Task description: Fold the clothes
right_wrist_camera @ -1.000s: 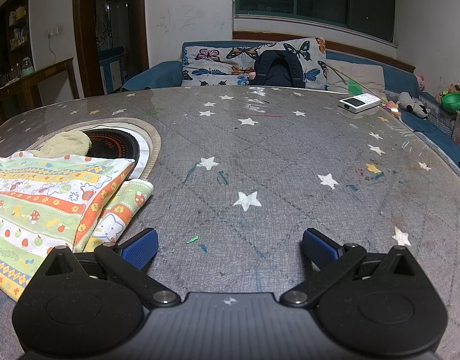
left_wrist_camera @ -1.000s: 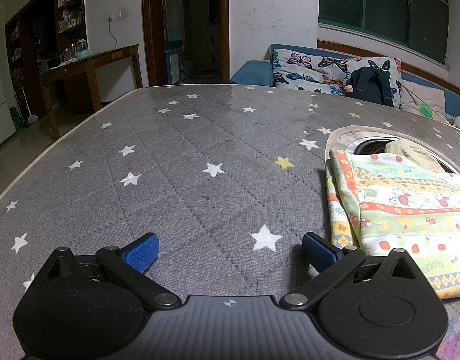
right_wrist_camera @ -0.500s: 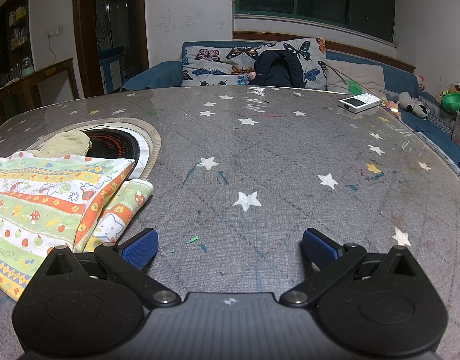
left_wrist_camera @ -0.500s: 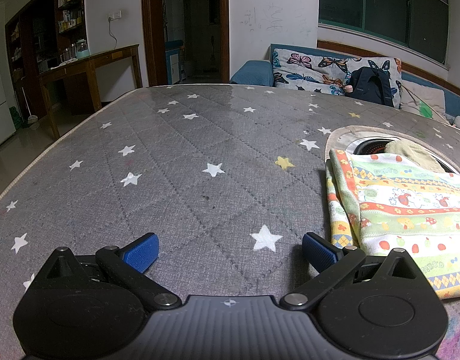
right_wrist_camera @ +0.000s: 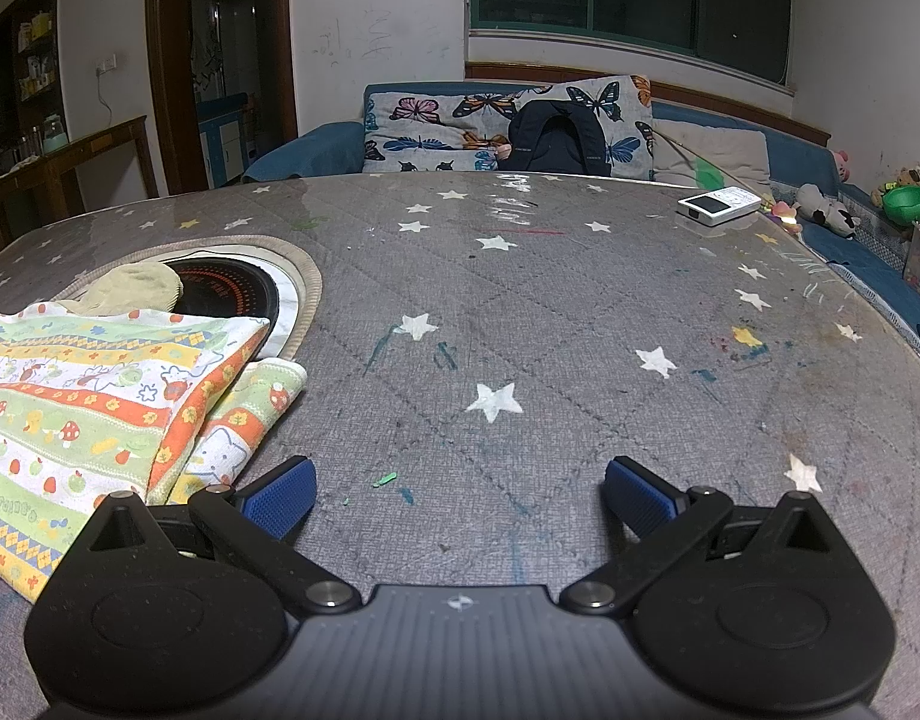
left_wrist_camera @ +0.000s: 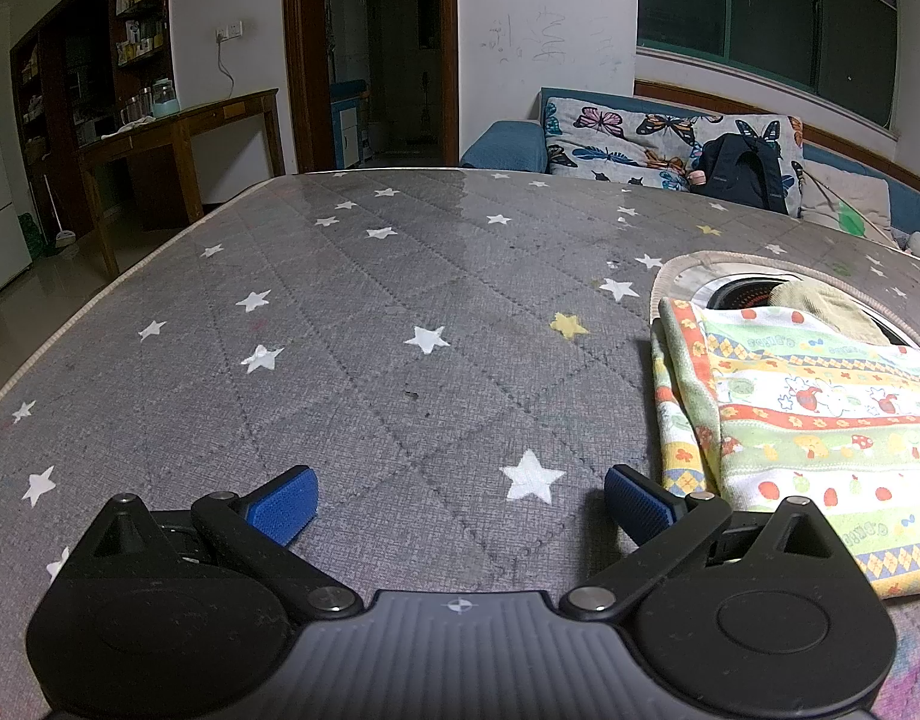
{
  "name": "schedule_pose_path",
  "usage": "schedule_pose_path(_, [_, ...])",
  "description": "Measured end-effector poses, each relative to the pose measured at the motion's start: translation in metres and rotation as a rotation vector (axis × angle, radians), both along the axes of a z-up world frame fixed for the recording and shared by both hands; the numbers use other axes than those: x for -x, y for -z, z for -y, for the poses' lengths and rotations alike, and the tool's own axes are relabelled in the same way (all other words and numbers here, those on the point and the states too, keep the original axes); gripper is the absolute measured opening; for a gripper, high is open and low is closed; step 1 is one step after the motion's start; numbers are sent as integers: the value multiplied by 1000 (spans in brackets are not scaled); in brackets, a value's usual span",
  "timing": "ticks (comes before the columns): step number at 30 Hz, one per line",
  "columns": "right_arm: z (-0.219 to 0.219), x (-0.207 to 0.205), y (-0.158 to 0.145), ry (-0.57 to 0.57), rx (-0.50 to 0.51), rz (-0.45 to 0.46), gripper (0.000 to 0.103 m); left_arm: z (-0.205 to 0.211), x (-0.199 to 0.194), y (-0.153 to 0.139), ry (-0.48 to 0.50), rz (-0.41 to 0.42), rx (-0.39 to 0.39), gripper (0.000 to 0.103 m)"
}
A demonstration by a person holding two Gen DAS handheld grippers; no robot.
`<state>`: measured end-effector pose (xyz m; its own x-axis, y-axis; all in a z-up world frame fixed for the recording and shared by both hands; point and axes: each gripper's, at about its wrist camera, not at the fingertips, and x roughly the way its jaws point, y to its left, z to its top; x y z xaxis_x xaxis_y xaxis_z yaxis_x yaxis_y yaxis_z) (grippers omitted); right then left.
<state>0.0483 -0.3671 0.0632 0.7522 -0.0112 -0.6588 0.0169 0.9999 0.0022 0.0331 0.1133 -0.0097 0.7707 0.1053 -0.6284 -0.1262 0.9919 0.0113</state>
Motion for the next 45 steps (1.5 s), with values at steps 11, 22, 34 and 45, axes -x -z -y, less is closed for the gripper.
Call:
schedule_pose_path(11, [0, 0, 0, 0, 0, 0, 103, -1, 0, 0, 0, 0, 0, 103])
schedule_pose_path(22, [0, 0, 0, 0, 0, 0, 103, 1, -1, 0, 0, 0, 0, 103])
schedule_pose_path(34, [0, 0, 0, 0, 0, 0, 103, -1, 0, 0, 0, 0, 0, 103])
schedule_pose_path(45, [0, 0, 0, 0, 0, 0, 103, 1, -1, 0, 0, 0, 0, 103])
